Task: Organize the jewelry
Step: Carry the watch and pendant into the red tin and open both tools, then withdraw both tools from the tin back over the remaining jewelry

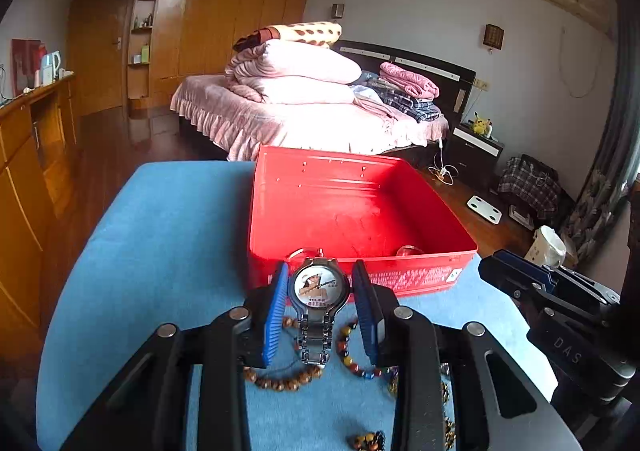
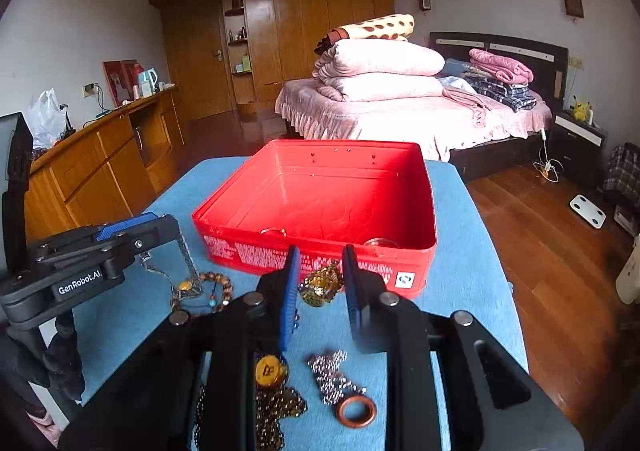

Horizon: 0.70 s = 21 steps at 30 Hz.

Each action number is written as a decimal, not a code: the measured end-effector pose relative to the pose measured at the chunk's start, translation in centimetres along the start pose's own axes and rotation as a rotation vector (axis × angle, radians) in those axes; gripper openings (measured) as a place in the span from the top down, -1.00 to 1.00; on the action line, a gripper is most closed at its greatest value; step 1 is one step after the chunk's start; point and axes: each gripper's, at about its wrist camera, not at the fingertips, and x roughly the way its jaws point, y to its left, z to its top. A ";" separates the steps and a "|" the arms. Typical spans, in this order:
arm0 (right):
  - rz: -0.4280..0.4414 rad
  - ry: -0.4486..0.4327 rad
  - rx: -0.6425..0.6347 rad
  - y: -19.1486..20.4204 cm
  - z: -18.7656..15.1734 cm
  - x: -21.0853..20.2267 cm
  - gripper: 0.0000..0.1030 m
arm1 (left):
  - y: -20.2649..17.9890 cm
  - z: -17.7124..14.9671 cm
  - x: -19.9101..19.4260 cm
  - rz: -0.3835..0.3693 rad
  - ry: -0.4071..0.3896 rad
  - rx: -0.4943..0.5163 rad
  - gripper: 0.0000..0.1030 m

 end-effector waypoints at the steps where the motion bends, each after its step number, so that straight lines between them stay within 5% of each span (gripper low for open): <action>1: 0.002 -0.008 0.002 -0.2 0.7 0.2 0.60 | -0.1 0.7 0.1 -0.003 -0.011 0.000 0.37; 7: 0.009 -0.018 0.010 -1.4 4.5 2.8 0.60 | -0.6 5.0 2.6 -0.010 -0.050 -0.001 0.37; 21: -0.016 0.133 0.073 -4.3 5.0 12.7 0.57 | 0.3 5.2 13.8 0.026 0.142 -0.007 0.37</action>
